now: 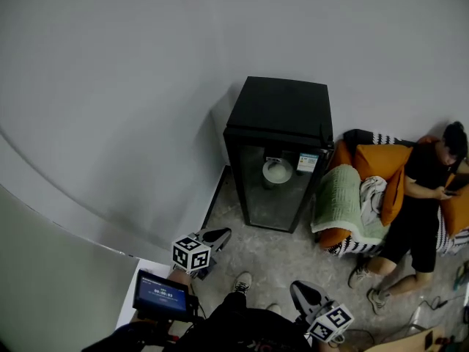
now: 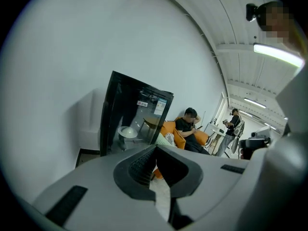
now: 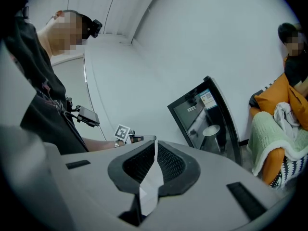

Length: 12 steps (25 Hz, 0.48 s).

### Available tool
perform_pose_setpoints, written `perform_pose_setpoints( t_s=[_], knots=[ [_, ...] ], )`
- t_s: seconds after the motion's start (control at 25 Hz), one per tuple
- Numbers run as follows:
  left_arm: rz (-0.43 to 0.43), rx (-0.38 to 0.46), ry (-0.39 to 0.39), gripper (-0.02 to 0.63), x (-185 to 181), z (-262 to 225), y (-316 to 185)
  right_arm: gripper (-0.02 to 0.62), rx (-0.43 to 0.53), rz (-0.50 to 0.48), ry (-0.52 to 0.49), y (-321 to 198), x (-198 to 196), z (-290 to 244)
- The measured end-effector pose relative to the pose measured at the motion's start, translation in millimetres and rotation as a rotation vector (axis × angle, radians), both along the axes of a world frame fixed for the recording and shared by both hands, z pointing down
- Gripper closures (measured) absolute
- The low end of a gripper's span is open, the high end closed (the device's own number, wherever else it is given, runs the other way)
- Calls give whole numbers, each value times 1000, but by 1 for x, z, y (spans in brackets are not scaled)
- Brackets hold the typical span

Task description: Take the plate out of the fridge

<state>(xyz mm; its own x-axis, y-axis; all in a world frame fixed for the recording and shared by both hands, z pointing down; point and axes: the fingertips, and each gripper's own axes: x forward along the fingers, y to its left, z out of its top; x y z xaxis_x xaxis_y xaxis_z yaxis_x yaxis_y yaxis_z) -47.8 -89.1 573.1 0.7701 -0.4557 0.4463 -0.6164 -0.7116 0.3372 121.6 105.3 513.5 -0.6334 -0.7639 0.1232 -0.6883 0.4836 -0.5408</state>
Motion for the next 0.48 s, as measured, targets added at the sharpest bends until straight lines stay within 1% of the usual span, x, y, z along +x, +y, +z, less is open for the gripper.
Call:
perform_pose_setpoints(
  t_s=[0.28, 0.48],
  knots=[
    [-57, -4, -40, 600, -21, 17, -92, 588, -20, 98, 16, -33, 0, -3],
    [-97, -17, -38, 600, -29, 28, -150, 588, -32, 165, 20, -43, -2, -2]
  ],
)
